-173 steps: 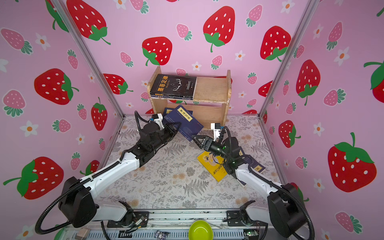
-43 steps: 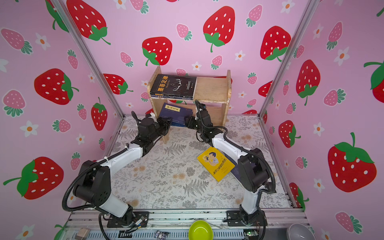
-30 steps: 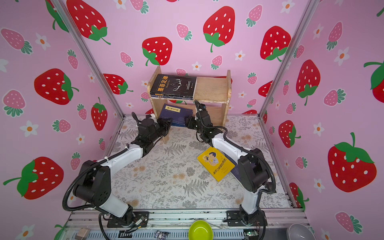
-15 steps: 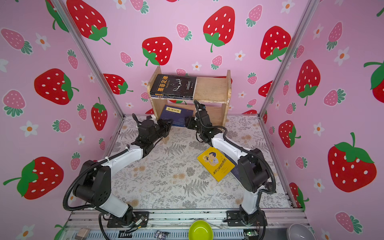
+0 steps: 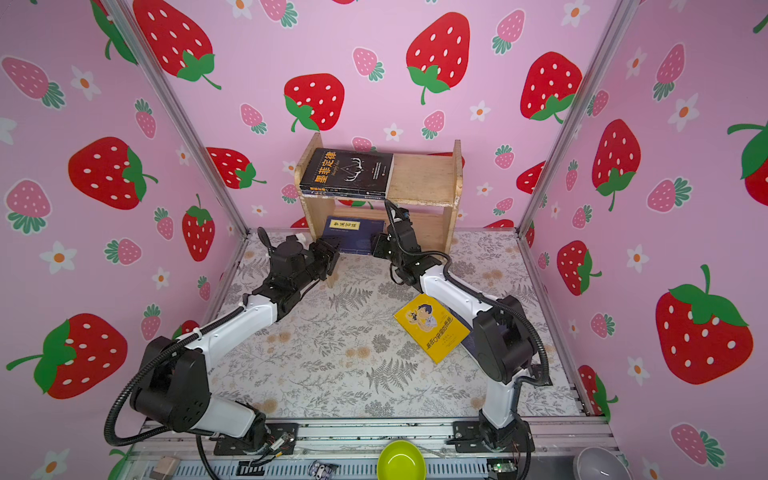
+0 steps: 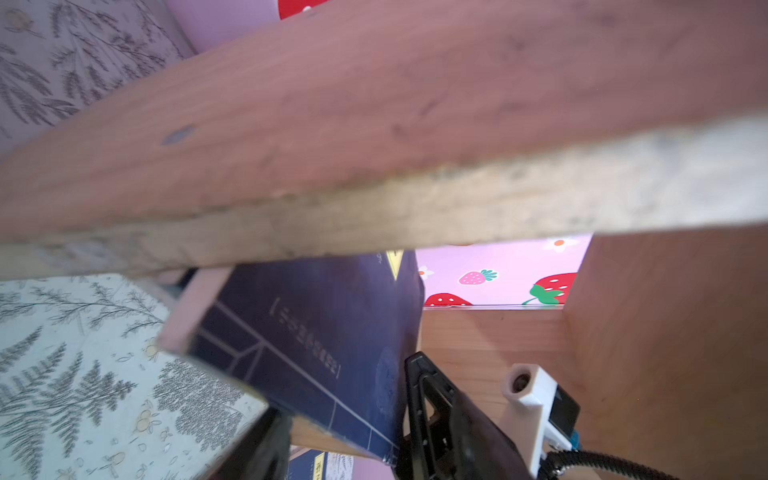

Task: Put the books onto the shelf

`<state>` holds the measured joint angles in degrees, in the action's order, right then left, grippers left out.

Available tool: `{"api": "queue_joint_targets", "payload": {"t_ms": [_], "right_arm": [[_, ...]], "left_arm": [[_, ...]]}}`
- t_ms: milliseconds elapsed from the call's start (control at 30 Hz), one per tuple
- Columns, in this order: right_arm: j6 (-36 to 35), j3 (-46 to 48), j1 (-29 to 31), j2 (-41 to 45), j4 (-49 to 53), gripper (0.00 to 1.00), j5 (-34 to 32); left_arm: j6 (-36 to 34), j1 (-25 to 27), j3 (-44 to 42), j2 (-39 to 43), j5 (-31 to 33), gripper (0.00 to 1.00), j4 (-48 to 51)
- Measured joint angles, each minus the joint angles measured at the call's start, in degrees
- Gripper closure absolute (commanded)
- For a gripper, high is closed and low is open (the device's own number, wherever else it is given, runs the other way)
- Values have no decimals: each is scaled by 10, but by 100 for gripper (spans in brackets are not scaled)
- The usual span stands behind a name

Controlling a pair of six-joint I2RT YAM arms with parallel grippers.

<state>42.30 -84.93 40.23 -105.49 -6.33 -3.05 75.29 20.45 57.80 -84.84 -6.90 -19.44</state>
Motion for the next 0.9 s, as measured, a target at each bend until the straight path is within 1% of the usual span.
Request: {"api": "queue_joint_targets", "payload": {"t_ms": [67, 200, 300, 400, 467, 500, 533, 600, 633, 733, 900], "right_arm": [[0, 0, 1, 0, 0, 54, -2], [0, 0, 1, 0, -1, 54, -5], [0, 0, 2, 0, -1, 53, -6], [-2, 0, 2, 0, -2, 50, -7], [-7, 0, 4, 0, -3, 49, -7], [-12, 0, 4, 0, -4, 45, -6], [-18, 0, 5, 0, -6, 39, -4], [-31, 0, 5, 2, -9, 20, 0], [-40, -1, 5, 3, -11, 14, 1], [-71, 2, 7, 8, -14, 10, 9], [-114, 33, -5, 29, -27, 10, 23]], "left_arm": [[-9, -5, 0, 5, 3, 29, 22], [-26, -32, 26, -2, -19, 27, 82], [-39, -47, 48, -10, -34, 27, 105], [-75, -49, 50, -4, -43, 26, 123], [-118, -52, 50, 5, -57, 25, 143], [-148, -54, 50, 10, -67, 25, 153], [-178, -58, 50, 17, -76, 25, 163], [-240, -69, 50, 30, -92, 25, 186], [-277, -77, 50, 38, -101, 24, 200], [-365, -96, 45, 62, -116, 21, 223], [-486, -104, 37, 87, -140, 21, 243]]}}
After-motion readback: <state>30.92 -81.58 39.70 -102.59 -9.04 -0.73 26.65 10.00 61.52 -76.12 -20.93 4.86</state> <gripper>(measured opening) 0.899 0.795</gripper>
